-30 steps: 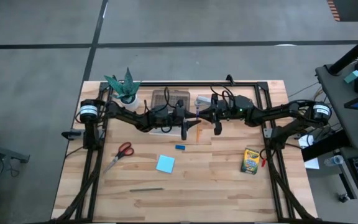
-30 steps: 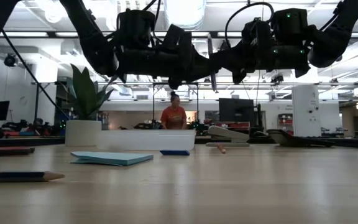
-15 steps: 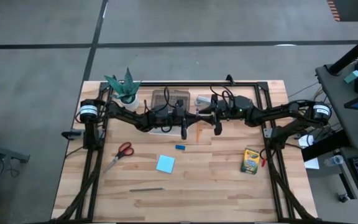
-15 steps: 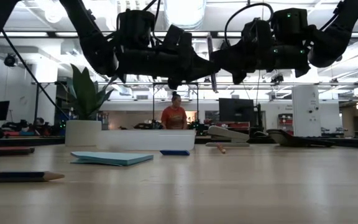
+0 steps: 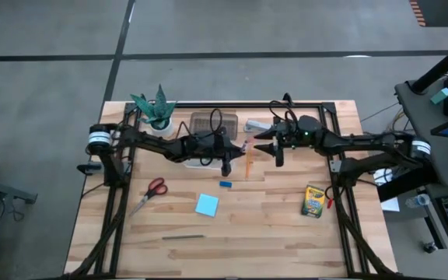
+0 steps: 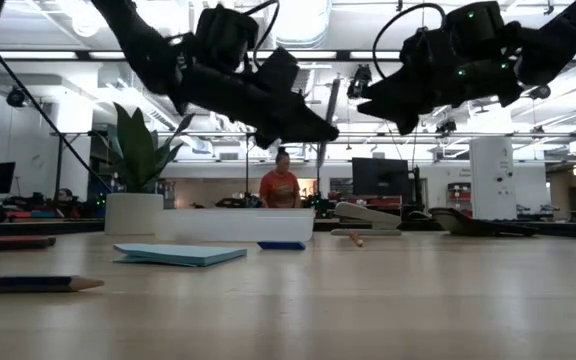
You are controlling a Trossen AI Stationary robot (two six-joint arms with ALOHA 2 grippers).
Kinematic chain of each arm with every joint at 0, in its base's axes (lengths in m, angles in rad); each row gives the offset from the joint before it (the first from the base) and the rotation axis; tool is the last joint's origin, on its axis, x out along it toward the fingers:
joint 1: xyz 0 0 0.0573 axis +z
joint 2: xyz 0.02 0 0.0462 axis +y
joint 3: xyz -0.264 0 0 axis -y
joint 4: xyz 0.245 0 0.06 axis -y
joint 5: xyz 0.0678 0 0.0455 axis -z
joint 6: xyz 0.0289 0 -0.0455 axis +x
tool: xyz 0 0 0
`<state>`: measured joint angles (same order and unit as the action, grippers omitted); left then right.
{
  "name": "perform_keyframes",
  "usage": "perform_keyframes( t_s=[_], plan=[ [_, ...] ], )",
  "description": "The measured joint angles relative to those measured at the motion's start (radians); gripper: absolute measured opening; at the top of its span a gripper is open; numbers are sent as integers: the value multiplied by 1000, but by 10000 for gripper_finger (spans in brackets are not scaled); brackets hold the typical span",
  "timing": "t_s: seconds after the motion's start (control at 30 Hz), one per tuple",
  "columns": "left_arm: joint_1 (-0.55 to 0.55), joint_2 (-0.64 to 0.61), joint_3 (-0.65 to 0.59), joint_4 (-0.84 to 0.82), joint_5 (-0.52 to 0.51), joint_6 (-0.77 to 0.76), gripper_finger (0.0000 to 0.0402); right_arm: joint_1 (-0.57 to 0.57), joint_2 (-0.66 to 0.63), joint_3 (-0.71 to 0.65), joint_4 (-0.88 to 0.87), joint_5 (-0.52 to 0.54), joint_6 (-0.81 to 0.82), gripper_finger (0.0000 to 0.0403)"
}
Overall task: Pack school essentials
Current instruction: Put the purple pen into the supply box
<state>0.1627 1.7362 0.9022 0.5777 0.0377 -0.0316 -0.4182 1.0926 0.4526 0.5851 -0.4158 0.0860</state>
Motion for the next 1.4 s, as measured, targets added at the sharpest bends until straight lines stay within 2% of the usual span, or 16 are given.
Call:
perform_keyframes(
  t_s=[0.2, 0.43, 0.57, 0.7, 0.87, 1.0, 1.4],
  plan=[
    [0, -104, 100, -477, -121, 79, 19, -2, -116, 0, -188, 55, -47, 174],
    [3, -117, 285, -1030, -153, 170, 19, -2, -187, 0, -304, 104, -74, 167],
    [15, -86, 369, -1261, -154, 207, 19, -2, -191, 0, -305, 104, -84, 167],
    [38, -43, 440, -1423, -157, 234, 19, -2, -189, 0, -304, 104, -87, 167],
    [69, 39, 497, -1576, -156, 282, 19, -2, -188, 0, -304, 104, -100, 166],
    [93, 116, 530, -1635, -157, 326, 19, -2, -188, 0, -304, 105, -101, 166],
    [102, 232, 595, -1634, -156, 403, 19, -2, -188, 0, -304, 105, -111, 166]
  ],
)
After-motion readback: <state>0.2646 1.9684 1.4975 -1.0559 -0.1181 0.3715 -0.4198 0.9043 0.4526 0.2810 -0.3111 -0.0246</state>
